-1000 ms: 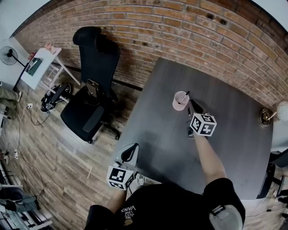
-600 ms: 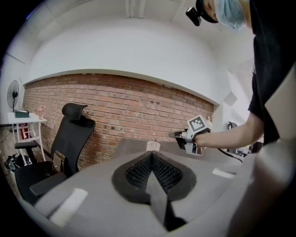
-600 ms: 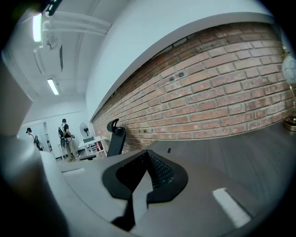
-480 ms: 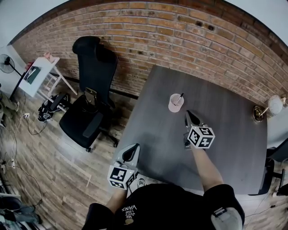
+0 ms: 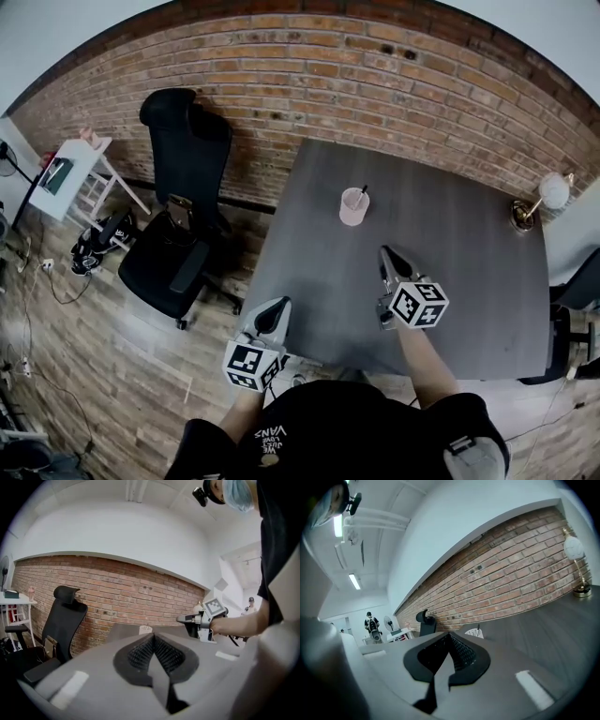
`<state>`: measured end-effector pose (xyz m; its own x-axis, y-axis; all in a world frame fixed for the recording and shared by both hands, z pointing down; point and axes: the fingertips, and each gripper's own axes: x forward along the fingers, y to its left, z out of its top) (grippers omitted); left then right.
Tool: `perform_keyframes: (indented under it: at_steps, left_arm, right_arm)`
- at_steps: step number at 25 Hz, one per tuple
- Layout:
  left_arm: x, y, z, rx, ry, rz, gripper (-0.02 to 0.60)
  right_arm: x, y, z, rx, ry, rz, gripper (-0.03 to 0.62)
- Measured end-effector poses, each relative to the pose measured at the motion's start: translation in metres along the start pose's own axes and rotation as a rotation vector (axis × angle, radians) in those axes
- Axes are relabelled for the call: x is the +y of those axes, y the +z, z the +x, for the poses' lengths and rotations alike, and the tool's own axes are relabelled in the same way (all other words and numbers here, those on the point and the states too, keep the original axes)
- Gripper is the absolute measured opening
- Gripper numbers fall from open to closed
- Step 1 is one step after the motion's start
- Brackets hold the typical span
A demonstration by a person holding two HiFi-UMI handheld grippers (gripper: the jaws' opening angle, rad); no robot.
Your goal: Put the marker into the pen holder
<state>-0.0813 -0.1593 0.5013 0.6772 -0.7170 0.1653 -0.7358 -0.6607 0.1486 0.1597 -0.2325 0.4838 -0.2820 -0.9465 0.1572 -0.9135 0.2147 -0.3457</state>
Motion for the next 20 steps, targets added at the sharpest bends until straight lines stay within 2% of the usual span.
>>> perform_keyframes:
  at_steps: [10, 20]
  left_arm:
    - [-0.005, -0.01, -0.032, 0.013, -0.061, 0.006, 0.052]
    - [-0.003, -0.02, -0.056, 0.005, -0.082, 0.0, 0.053]
  right_arm:
    - [0.036, -0.022, -0.051, -0.031, -0.031, 0.017, 0.002]
    - [0.059, -0.052, -0.087, -0.034, -0.07, 0.03, 0.002]
